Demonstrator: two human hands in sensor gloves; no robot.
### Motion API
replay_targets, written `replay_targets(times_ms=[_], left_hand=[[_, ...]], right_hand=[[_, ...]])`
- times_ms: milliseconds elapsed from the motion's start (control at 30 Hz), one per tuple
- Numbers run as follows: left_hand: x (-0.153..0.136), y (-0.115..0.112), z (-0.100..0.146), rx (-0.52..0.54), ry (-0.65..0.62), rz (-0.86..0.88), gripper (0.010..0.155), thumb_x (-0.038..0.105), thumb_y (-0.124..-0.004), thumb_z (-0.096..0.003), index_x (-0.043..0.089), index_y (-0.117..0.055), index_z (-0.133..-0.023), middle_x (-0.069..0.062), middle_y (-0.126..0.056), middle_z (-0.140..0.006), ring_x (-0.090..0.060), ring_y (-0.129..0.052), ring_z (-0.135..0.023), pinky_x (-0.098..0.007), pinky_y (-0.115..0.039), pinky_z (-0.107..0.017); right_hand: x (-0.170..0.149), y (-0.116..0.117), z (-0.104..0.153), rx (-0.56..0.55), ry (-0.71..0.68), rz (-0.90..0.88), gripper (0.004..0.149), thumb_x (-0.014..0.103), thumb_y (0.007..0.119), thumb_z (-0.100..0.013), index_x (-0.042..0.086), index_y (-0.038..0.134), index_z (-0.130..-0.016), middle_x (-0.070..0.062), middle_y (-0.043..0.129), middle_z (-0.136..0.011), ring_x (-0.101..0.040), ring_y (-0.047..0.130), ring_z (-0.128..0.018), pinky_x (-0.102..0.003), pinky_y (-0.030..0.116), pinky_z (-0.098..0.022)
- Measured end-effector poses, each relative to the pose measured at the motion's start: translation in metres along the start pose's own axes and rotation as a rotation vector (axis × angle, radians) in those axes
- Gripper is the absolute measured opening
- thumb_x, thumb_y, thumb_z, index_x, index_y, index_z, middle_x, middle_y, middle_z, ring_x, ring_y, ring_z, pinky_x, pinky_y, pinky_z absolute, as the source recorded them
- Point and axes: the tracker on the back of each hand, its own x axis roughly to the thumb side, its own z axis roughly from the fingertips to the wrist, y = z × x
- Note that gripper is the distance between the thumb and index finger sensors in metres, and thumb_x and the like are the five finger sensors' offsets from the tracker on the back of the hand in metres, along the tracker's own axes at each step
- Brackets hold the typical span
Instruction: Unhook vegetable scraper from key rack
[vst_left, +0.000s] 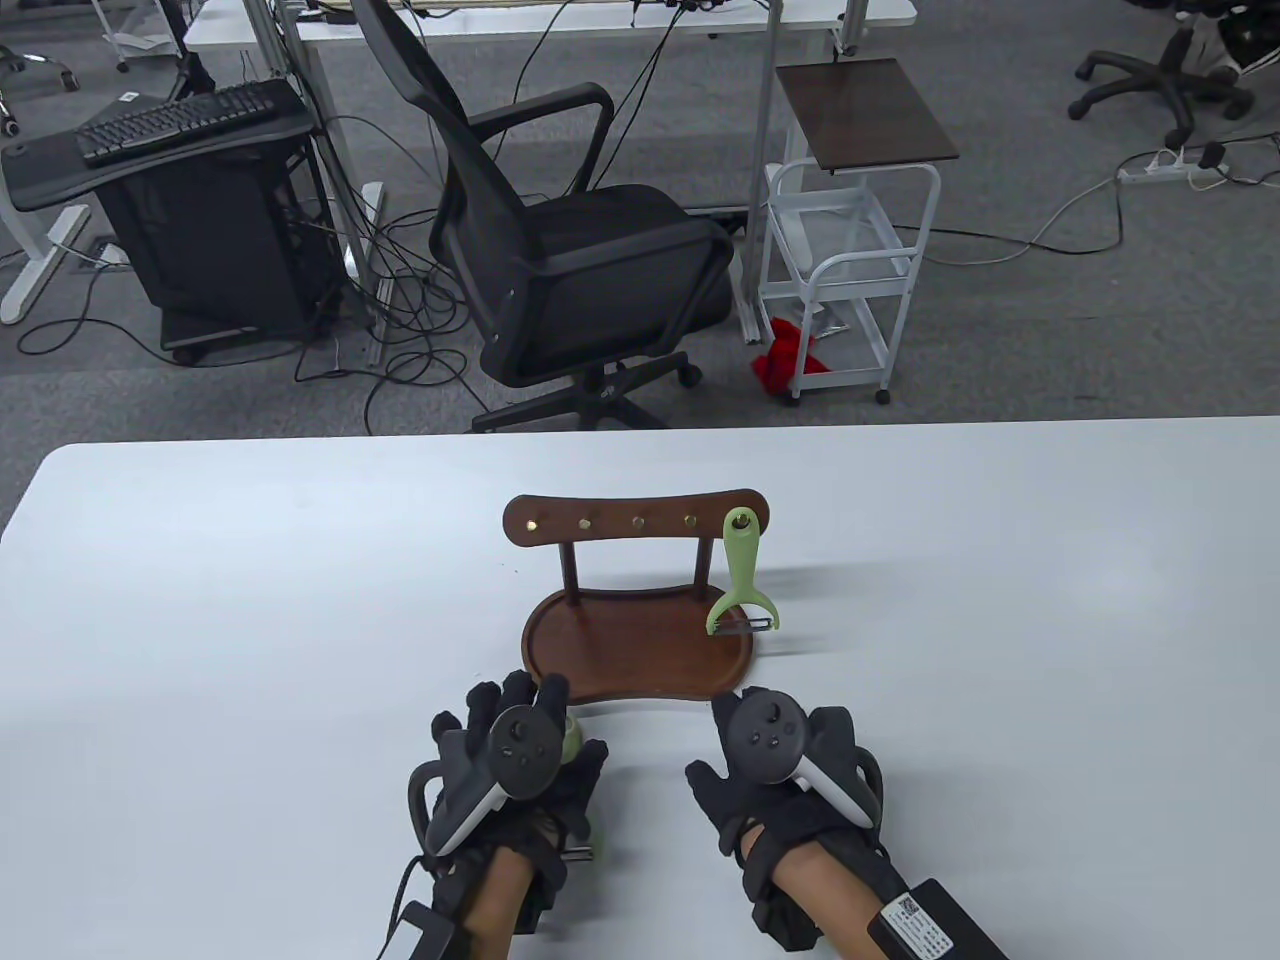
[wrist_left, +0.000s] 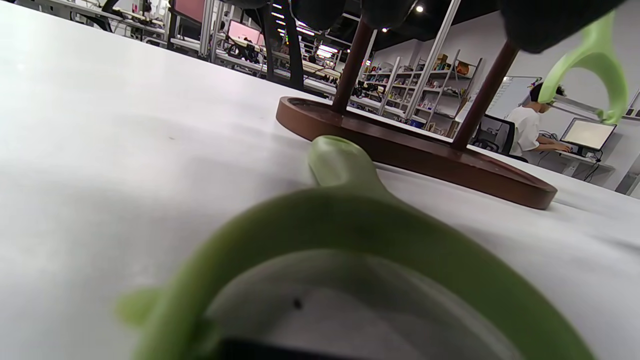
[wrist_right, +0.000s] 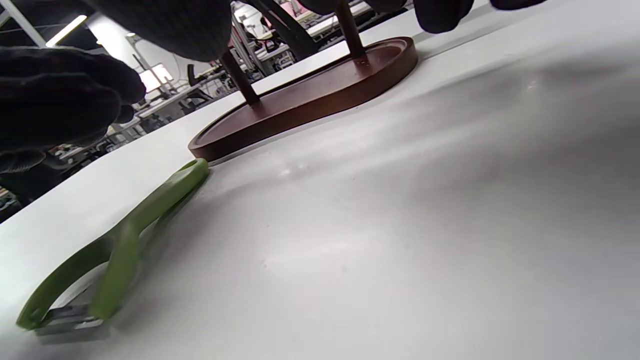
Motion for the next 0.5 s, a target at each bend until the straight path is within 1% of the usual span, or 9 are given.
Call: replay_targets(times_ms=[133,300,367,500], left_hand=[[0.001,-0.004,-0.002,-0.016,-0.001,-0.007,0.077,0.058,-0.071,-0.0516,0.024,-0.04,-0.113,-0.017,-0.035,-0.117,-0.058,-0.032,-0.108,-0.082,-0.023,-0.066],[0.003,-0.004,-0.002,-0.012,-0.011,0.004,0.076,0.057,-0.071,-0.0517,0.024,-0.041,-0.113,-0.017,-0.036,-0.117,-0.057,-0.034,-0.108,-0.082,-0.024,-0.066],[0.004,-0.004,-0.001,-0.011,-0.015,0.007,0.076,0.057,-0.071,-0.0517,0.023,-0.041,-0.113,-0.017,-0.037,-0.117,-0.059,-0.035,-0.107,-0.082,-0.024,-0.066],[0.007,-0.004,0.0,-0.012,-0.027,0.01,0.076,0.057,-0.071,-0.0518,0.023,-0.041,-0.113,-0.017,-0.037,-0.117,-0.059,-0.035,-0.107,-0.082,-0.025,-0.066]], right_hand=[[0.007,-0.009,0.001,0.027,0.038,0.055,0.074,0.047,0.069,-0.048,0.014,0.033,-0.105,-0.023,0.025,-0.112,-0.053,0.043,-0.097,-0.07,0.044,-0.065],[0.022,-0.022,0.0,-0.021,0.051,0.171,0.074,0.046,0.069,-0.047,0.014,0.035,-0.104,-0.022,0.027,-0.112,-0.052,0.046,-0.097,-0.069,0.047,-0.066],[0.027,-0.028,-0.002,-0.048,0.059,0.17,0.074,0.046,0.07,-0.047,0.014,0.036,-0.104,-0.021,0.029,-0.112,-0.05,0.048,-0.097,-0.069,0.048,-0.066],[0.031,-0.04,-0.011,-0.109,0.109,0.097,0.073,0.046,0.07,-0.047,0.014,0.038,-0.104,-0.021,0.031,-0.112,-0.047,0.053,-0.095,-0.066,0.052,-0.065]])
